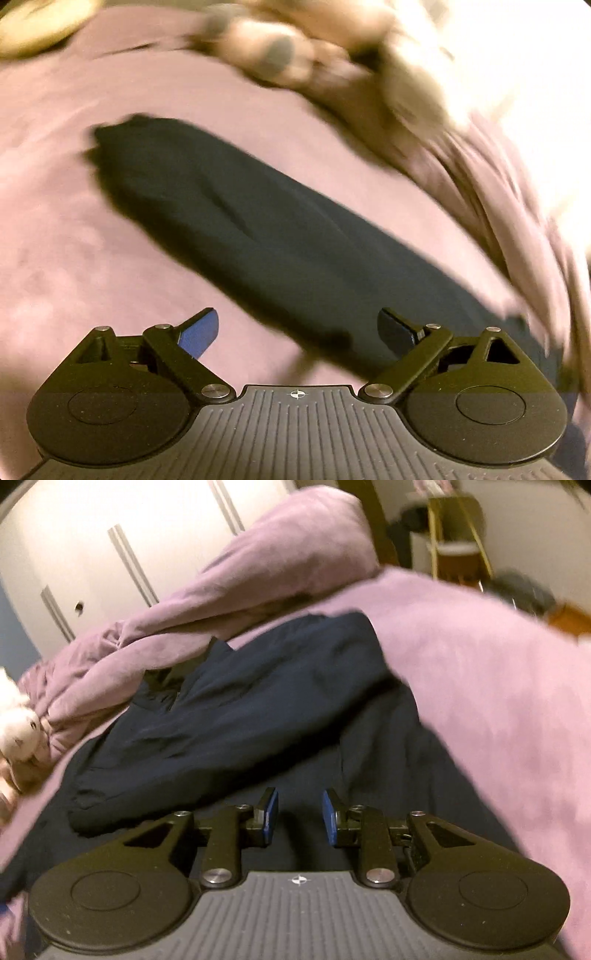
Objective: Fold large clothes
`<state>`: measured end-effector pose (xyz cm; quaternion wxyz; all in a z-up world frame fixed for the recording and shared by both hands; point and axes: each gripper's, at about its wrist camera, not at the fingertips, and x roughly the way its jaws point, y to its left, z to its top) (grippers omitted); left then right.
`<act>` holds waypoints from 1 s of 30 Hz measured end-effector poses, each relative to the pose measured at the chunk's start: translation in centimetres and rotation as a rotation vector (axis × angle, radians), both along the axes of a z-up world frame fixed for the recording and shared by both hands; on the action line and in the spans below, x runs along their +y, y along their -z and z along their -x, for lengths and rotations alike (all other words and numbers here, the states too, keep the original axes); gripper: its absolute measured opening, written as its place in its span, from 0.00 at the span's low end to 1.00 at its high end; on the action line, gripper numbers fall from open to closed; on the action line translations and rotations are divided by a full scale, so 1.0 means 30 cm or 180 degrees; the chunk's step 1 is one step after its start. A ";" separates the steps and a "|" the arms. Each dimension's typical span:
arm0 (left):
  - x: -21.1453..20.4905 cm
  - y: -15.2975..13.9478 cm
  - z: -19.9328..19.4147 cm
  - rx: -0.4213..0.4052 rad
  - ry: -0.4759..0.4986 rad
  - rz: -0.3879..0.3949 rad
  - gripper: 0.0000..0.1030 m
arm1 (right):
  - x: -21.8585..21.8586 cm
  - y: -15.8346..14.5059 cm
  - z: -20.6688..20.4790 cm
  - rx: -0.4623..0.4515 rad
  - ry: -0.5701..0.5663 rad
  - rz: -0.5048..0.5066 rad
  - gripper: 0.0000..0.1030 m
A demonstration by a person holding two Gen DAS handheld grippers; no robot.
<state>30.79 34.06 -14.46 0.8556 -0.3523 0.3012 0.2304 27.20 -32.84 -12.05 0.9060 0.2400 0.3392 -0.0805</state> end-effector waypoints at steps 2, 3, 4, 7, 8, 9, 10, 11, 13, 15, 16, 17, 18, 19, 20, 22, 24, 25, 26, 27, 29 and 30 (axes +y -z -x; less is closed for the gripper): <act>0.097 0.026 0.011 -0.0116 -0.0226 0.0189 0.94 | 0.004 0.014 0.028 0.0064 0.0019 -0.0106 0.25; 0.139 0.040 0.018 -0.0208 -0.0338 0.0270 0.93 | 0.008 0.018 0.039 0.0090 0.0012 -0.0115 0.25; 0.177 0.055 0.022 -0.0300 -0.0449 0.0370 0.92 | 0.011 0.020 0.049 0.0108 0.0004 -0.0102 0.25; 0.280 0.109 0.045 -0.0616 -0.0858 0.0829 0.77 | 0.024 0.007 0.074 0.0048 -0.0002 -0.0035 0.25; 0.304 0.122 0.051 -0.0691 -0.0974 0.0936 0.71 | 0.027 0.000 0.079 -0.0017 -0.0015 -0.0042 0.25; 0.329 0.132 0.052 -0.0739 -0.1052 0.1017 0.63 | 0.027 -0.003 0.081 -0.0072 -0.0026 -0.0056 0.25; 0.349 0.139 0.053 -0.0744 -0.1111 0.1068 0.57 | 0.028 -0.003 0.082 -0.0101 -0.0029 -0.0070 0.25; 0.369 0.146 0.051 -0.0719 -0.1158 0.1116 0.40 | 0.030 -0.001 0.079 -0.0109 -0.0033 -0.0088 0.25; 0.398 0.164 0.043 -0.0630 -0.1221 0.1262 0.21 | 0.034 0.005 0.074 -0.0108 -0.0003 -0.0082 0.25; 0.423 0.183 0.064 -0.0731 -0.1218 0.1475 0.13 | 0.041 0.014 0.072 -0.0118 0.0039 -0.0050 0.25; 0.432 0.181 0.076 -0.0780 -0.1197 0.1521 0.13 | 0.042 0.020 0.072 -0.0119 0.0058 -0.0039 0.25; 0.427 0.170 0.078 -0.0788 -0.1153 0.1477 0.12 | 0.042 0.024 0.069 -0.0121 0.0055 -0.0038 0.25; 0.414 0.146 0.074 -0.0769 -0.1090 0.1350 0.11 | 0.041 0.031 0.072 -0.0124 0.0068 -0.0044 0.25; 0.390 0.115 0.076 -0.0756 -0.1003 0.1194 0.11 | 0.037 0.036 0.072 -0.0125 0.0076 -0.0061 0.25; 0.366 0.082 0.066 -0.0771 -0.0887 0.1061 0.11 | 0.032 0.041 0.071 -0.0122 0.0077 -0.0106 0.25; 0.295 -0.007 0.029 -0.0854 -0.0550 0.0806 0.11 | 0.017 0.048 0.077 -0.0139 0.0082 -0.0252 0.25; 0.174 -0.117 -0.036 -0.0944 -0.0090 0.0563 0.11 | 0.008 0.050 0.077 -0.0129 0.0067 -0.0287 0.25; 0.104 -0.168 -0.063 -0.1004 0.0118 0.0454 0.11 | 0.011 0.048 0.077 -0.0118 0.0053 -0.0249 0.25; 0.016 -0.222 -0.094 -0.1092 0.0381 0.0364 0.11 | 0.015 0.047 0.078 -0.0120 0.0040 -0.0218 0.25; -0.097 -0.281 -0.123 -0.1203 0.0719 0.0290 0.11 | 0.019 0.045 0.080 -0.0131 0.0023 -0.0207 0.25; -0.313 -0.362 -0.149 -0.1398 0.1273 0.0133 0.12 | 0.022 0.043 0.084 -0.0146 -0.0002 -0.0227 0.25; -0.433 -0.392 -0.160 -0.1451 0.1558 0.0085 0.13 | 0.022 0.042 0.088 -0.0160 -0.0006 -0.0243 0.25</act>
